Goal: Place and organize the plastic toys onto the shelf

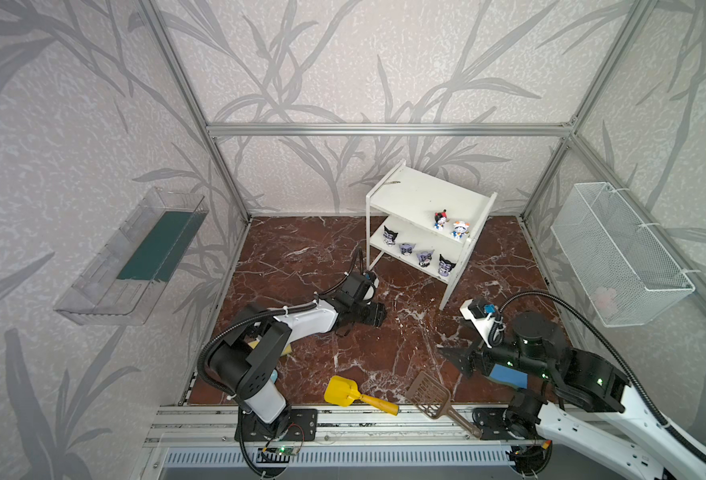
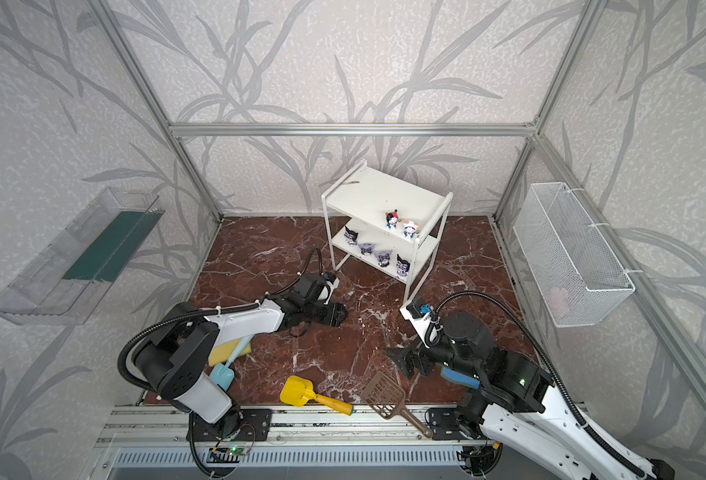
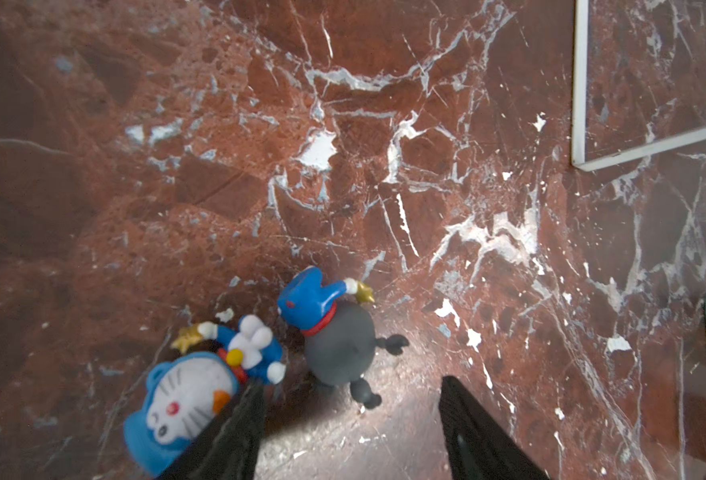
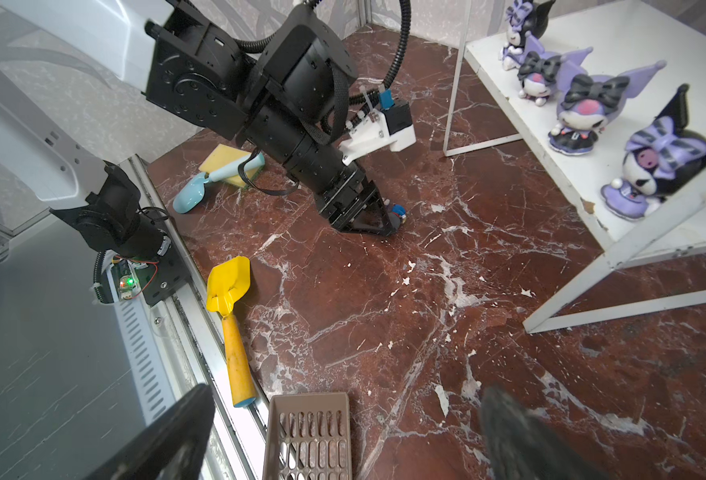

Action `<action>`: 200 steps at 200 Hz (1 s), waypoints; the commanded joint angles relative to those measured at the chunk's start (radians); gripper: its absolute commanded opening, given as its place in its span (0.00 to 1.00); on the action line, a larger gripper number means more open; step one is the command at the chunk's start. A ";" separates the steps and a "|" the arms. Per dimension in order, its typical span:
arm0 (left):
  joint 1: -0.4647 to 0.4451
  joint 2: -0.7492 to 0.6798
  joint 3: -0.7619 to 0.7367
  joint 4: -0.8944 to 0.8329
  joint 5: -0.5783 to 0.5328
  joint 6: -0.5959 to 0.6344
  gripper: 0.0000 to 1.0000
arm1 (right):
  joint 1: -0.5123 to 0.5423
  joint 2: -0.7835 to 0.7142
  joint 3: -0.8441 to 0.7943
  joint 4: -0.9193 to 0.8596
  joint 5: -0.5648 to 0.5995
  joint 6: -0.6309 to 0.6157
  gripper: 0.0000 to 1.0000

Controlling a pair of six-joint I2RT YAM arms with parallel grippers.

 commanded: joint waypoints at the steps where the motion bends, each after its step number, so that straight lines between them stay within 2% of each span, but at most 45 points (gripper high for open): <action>1: 0.008 0.029 0.060 0.007 -0.033 -0.016 0.72 | 0.004 -0.012 -0.011 -0.016 0.013 0.004 0.99; 27: 0.016 0.059 0.082 0.029 -0.014 -0.007 0.74 | 0.003 -0.014 -0.014 -0.016 0.015 0.003 0.99; 67: 0.013 0.092 0.135 -0.033 -0.015 0.005 0.74 | 0.005 -0.018 -0.014 -0.019 0.016 0.002 0.99; 142: -0.053 -0.012 0.092 -0.046 -0.064 0.061 0.77 | 0.004 -0.009 -0.017 -0.008 0.008 -0.003 0.99; 163: -0.063 -0.011 0.092 -0.069 -0.080 0.064 0.76 | 0.005 -0.009 -0.017 -0.006 0.007 -0.004 0.99; 200: -0.097 0.026 0.118 -0.118 -0.144 0.059 0.69 | 0.005 -0.008 -0.019 -0.005 0.007 -0.005 0.99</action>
